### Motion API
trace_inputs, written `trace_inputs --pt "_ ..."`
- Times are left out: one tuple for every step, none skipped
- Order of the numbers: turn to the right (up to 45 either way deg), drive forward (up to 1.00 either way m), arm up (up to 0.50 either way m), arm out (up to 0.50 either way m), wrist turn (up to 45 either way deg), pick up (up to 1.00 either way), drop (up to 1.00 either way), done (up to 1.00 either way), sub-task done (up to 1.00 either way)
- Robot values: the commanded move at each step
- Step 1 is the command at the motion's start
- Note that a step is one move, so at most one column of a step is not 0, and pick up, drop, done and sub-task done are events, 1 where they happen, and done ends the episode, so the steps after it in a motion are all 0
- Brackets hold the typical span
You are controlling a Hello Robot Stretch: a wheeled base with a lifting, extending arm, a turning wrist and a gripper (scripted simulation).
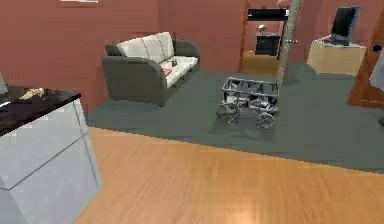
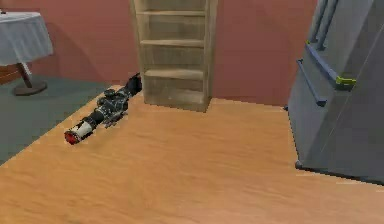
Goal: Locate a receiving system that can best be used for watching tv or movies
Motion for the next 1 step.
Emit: trace_inputs --pt "36.0 0.00 0.00 0.00 0.0 0.00 0.00 0.00 0.00"
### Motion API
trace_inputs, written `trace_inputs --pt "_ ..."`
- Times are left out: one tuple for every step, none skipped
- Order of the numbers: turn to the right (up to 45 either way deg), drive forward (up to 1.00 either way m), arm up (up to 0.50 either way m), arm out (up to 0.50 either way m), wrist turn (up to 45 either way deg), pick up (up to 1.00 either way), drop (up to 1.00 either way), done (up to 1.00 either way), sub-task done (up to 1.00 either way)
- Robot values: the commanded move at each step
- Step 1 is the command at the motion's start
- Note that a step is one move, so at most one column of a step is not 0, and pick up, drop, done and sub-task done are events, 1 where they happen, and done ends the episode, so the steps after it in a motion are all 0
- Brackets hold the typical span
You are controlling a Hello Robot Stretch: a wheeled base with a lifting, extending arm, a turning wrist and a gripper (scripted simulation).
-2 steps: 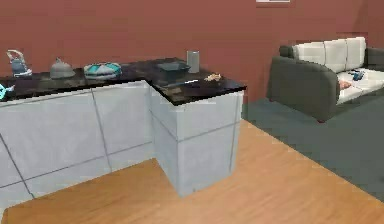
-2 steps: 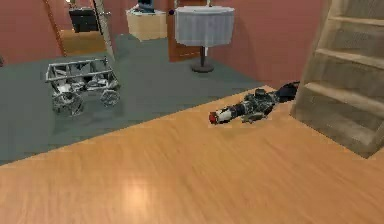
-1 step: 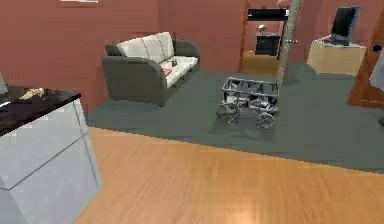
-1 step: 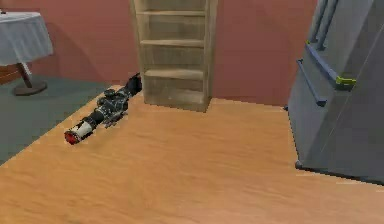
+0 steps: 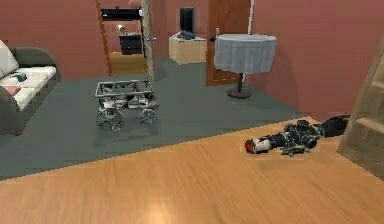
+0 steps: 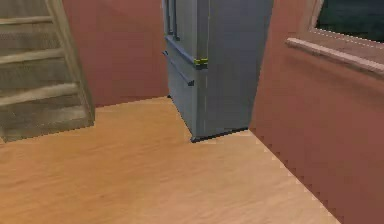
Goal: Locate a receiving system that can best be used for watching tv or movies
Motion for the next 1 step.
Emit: trace_inputs --pt "0.0 1.00 0.00 0.00 0.0 0.00 0.00 0.00 0.00"
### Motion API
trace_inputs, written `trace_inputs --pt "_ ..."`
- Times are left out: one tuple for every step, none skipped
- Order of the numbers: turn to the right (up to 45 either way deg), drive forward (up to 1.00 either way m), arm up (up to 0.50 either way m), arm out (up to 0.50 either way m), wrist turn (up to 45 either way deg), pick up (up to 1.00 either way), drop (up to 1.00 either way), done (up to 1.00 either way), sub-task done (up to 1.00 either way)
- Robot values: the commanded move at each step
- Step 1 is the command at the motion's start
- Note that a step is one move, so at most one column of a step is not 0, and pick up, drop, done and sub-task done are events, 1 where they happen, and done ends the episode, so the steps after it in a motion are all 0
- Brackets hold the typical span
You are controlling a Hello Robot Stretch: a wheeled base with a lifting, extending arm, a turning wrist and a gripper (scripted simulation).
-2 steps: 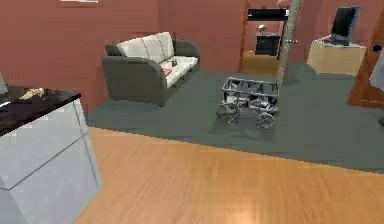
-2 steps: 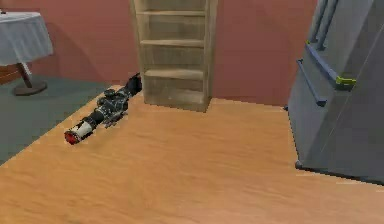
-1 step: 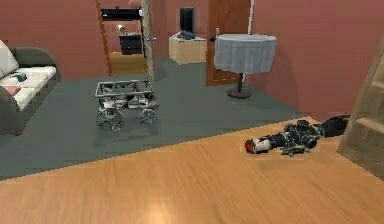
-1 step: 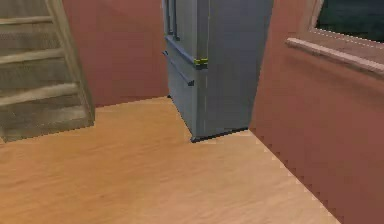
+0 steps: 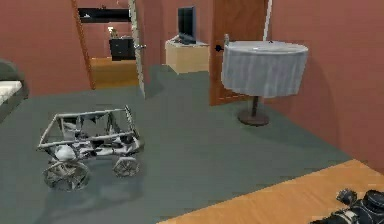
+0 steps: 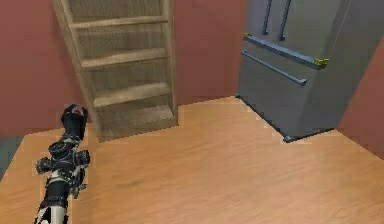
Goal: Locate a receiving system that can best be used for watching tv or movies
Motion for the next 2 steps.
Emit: trace_inputs --pt "0.0 0.80 0.00 0.00 0.0 0.00 0.00 0.00 0.00" --pt "15.0 0.00 0.00 0.00 0.0 0.00 0.00 0.00 0.00"
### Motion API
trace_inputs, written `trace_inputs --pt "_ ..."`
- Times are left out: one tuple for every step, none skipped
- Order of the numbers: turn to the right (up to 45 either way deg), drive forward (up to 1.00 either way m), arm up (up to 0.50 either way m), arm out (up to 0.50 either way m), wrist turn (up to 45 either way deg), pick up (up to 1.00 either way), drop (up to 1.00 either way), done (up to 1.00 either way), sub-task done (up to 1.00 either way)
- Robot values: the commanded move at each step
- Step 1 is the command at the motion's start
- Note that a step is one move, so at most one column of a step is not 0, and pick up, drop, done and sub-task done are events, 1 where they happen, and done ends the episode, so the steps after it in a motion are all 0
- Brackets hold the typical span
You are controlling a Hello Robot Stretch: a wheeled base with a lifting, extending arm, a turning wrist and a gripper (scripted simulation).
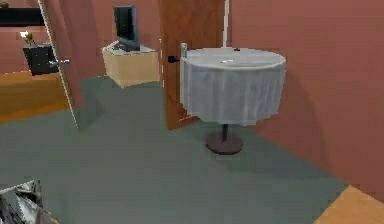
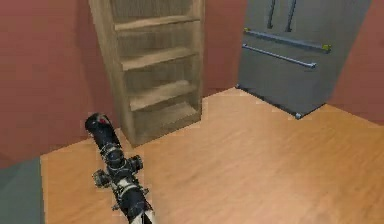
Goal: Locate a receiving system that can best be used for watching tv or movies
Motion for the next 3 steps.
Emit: trace_inputs --pt "0.0 0.70 0.00 0.00 0.0 0.00 0.00 0.00 0.00" --pt "-33.0 0.00 0.00 0.00 0.0 0.00 0.00 0.00 0.00" --pt "0.0 1.00 0.00 0.00 0.0 0.00 0.00 0.00 0.00"
